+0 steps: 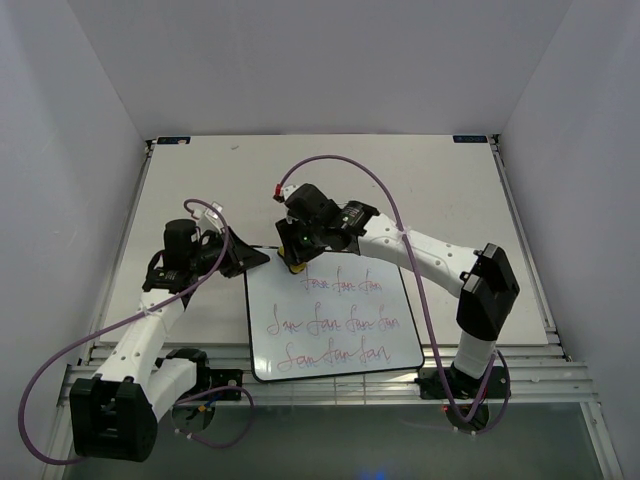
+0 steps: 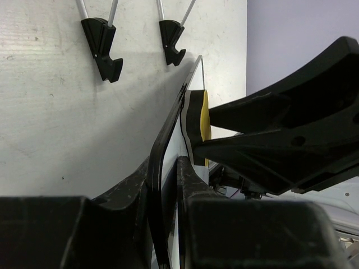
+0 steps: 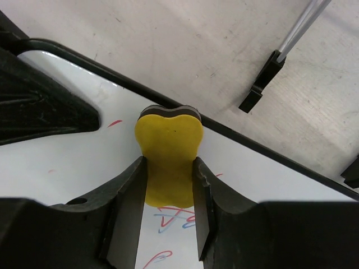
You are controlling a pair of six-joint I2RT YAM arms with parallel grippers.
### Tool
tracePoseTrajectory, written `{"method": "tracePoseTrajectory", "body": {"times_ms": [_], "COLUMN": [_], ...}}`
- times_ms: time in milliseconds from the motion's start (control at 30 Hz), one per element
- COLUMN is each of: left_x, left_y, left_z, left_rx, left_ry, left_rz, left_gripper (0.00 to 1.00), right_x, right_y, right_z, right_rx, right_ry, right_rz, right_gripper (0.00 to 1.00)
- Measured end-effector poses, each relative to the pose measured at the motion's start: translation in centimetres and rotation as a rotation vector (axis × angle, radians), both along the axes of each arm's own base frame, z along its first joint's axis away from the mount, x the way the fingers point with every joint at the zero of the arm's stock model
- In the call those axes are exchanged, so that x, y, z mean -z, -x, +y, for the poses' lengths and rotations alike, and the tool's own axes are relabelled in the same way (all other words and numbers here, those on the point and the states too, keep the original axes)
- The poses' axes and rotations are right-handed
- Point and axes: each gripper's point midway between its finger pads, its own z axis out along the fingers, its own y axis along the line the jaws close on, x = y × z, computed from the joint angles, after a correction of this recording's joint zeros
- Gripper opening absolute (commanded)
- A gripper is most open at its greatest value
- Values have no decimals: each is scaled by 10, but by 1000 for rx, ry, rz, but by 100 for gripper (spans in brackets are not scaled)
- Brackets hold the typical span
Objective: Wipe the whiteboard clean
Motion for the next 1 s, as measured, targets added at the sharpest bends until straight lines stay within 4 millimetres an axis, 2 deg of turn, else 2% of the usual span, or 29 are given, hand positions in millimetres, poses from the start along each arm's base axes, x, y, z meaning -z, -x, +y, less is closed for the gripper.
{"method": "tracePoseTrajectory", "body": {"times_ms": [200,567,700,1000], "left_x": [4,12,15,16], "left_y": [3,9,11,14], "left_z": [-1,-2,-2,-2], "left_rx": [1,3,4,-3], "left_ry": [-5,-8,-11,-15], "left_rz": [17,57,66,73], "left_gripper": [0,0,0,0], "right_x": [2,-1,3,14], "right_y": [-3,12,14,32], "right_z": [3,23,20,-5], "right_rx": [-19,-78,-62,-41], "right_ry": [29,25,15,11], "right_rz": [-3,-28,-41,-18], "right_gripper": [32,31,31,31]}}
